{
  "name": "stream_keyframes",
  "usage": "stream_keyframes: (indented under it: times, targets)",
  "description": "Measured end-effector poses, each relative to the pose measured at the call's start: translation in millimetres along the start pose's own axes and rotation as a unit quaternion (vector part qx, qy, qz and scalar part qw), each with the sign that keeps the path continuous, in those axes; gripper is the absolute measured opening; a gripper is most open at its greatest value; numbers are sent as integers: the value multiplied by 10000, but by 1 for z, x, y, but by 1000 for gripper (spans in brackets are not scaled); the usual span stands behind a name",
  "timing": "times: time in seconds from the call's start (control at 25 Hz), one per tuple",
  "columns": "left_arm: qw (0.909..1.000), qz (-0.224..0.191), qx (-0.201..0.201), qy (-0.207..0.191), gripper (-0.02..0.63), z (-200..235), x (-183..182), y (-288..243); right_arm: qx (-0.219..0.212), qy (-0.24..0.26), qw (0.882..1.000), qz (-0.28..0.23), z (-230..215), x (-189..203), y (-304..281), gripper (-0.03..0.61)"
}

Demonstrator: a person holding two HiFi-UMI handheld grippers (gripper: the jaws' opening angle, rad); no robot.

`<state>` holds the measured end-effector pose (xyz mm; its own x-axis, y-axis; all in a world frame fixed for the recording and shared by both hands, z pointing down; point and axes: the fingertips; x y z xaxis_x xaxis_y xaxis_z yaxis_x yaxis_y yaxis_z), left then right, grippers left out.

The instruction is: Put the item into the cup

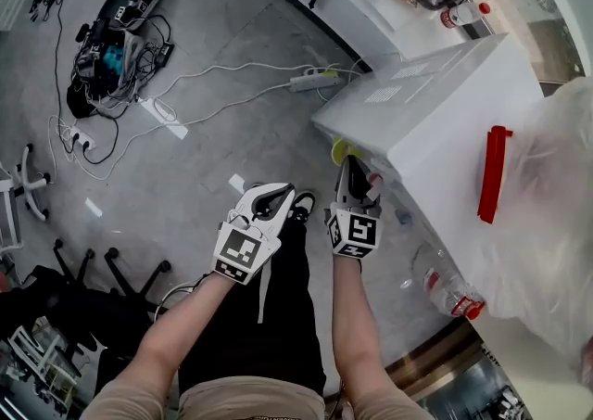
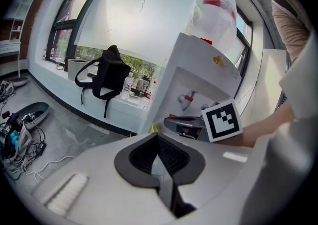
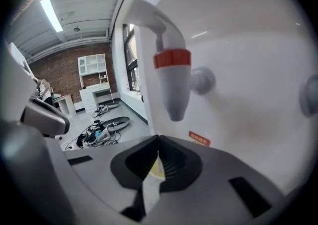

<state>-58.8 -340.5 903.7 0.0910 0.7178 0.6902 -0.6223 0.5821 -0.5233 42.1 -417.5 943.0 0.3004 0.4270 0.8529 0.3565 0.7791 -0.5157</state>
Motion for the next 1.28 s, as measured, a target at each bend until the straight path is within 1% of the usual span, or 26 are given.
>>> stream_keyframes:
  times: [0.16, 0.28, 0.4, 0.6, 0.76, 0.92, 1.12, 1.28]
  targets:
    - [9999, -108, 27, -32, 8, -1, -12, -1, 74, -22, 9998, 189, -5, 6, -7, 12]
    - [9999, -120, 77, -9, 8, -3, -14, 1, 62, -11, 9999, 114, -3, 5, -6, 14]
    - [9999, -116, 93, -9, 8, -6, -12, 2, 44, 109, 9999, 82, 1, 5, -1, 14]
    - [9999, -30, 143, 81, 8, -14, -6, 5, 172, 330, 9993, -89, 2, -1, 18, 14]
    - [9998, -40, 175, -20, 8, -20, -9, 9, 26, 285, 9995, -101, 10, -4, 34, 12]
    - [9997, -134, 164, -94, 8, -28, -28, 17, -184, 113, 9998, 22, 22, -9, 52, 12]
    - [9996, -245, 100, -135, 8, -42, -60, 30, -470, 174, 9987, -97, 39, -45, 88, 12]
    - [9990, -321, 213, -227, 8, -72, -93, 51, -585, 218, 9977, -263, 42, -93, 125, 12]
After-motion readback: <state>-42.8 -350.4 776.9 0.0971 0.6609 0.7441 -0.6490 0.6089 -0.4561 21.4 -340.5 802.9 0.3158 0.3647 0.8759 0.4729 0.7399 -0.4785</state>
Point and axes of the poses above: the fingertips, and each gripper's own axes: y backward along the fingers, z to its left, x out of its underside, and after that the axes turned 12 degrees about y, right-handed
